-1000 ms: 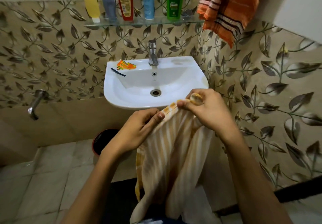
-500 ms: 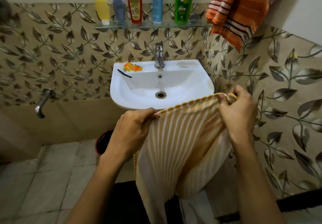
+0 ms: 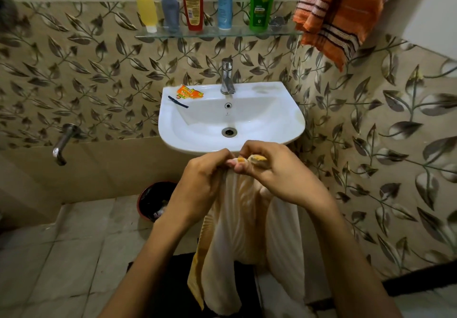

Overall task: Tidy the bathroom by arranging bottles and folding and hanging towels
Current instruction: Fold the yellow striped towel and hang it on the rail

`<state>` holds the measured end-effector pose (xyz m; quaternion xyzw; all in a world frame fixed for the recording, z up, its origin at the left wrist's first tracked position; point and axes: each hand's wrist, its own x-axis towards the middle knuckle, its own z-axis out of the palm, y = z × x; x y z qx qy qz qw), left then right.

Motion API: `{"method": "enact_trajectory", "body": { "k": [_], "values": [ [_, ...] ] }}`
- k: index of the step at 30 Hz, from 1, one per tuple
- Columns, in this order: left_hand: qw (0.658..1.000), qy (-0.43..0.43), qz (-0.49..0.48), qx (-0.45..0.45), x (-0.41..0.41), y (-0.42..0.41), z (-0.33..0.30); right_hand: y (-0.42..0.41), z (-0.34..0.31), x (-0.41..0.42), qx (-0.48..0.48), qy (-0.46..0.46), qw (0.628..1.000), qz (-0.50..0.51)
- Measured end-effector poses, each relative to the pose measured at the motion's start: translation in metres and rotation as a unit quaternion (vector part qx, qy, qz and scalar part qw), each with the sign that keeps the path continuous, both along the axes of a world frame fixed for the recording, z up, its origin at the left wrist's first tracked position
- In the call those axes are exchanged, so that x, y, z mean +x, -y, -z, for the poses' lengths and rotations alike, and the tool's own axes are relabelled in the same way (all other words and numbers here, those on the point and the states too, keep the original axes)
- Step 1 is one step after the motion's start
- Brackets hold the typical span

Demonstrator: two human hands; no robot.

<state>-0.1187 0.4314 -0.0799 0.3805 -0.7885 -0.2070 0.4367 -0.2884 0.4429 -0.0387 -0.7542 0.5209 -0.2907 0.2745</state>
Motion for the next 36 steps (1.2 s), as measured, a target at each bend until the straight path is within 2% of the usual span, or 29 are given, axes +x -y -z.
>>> {"method": "enact_trajectory", "body": {
  "k": [4, 10, 13, 16, 18, 22, 26, 28, 29, 31, 36],
  "values": [
    [0.997, -0.056, 0.025, 0.055, 0.003, -0.001, 0.006, -0.001, 0.004, 0.001, -0.078, 0.03, 0.996, 0.04],
    [0.994, -0.052, 0.025, 0.097, 0.013, 0.0, 0.006, 0.007, -0.001, -0.017, -0.143, 0.11, 0.957, 0.229],
    [0.999, 0.009, -0.033, 0.029, 0.014, 0.0, -0.001, 0.012, -0.005, -0.025, -0.143, 0.11, 0.946, 0.27],
    [0.987, 0.087, -0.122, -0.066, 0.01, 0.0, -0.009, 0.012, -0.006, -0.025, -0.131, 0.108, 0.943, 0.288],
    [0.982, 0.094, -0.138, -0.087, 0.006, -0.002, -0.013, 0.011, -0.007, -0.025, -0.119, 0.103, 0.943, 0.294],
    [0.994, -0.007, -0.103, -0.03, 0.002, -0.006, -0.015, 0.005, -0.009, -0.03, -0.068, 0.072, 0.957, 0.271],
    [0.999, -0.028, -0.035, 0.006, -0.003, -0.007, -0.015, -0.007, -0.016, -0.014, 0.011, 0.073, 0.994, 0.083],
    [1.0, -0.023, -0.011, 0.014, -0.004, -0.008, -0.017, -0.009, -0.014, 0.0, 0.025, 0.024, 0.999, 0.016],
    [1.0, -0.024, -0.006, 0.01, -0.003, -0.007, -0.017, -0.009, -0.013, 0.006, 0.011, -0.015, 1.0, 0.013],
    [1.0, -0.027, -0.007, -0.001, -0.002, -0.006, -0.016, -0.007, -0.013, 0.01, -0.023, -0.037, 0.998, 0.037],
    [0.999, -0.025, 0.027, 0.018, -0.002, -0.005, -0.008, -0.009, -0.011, 0.008, -0.057, 0.019, 0.996, 0.073]
  ]
}}
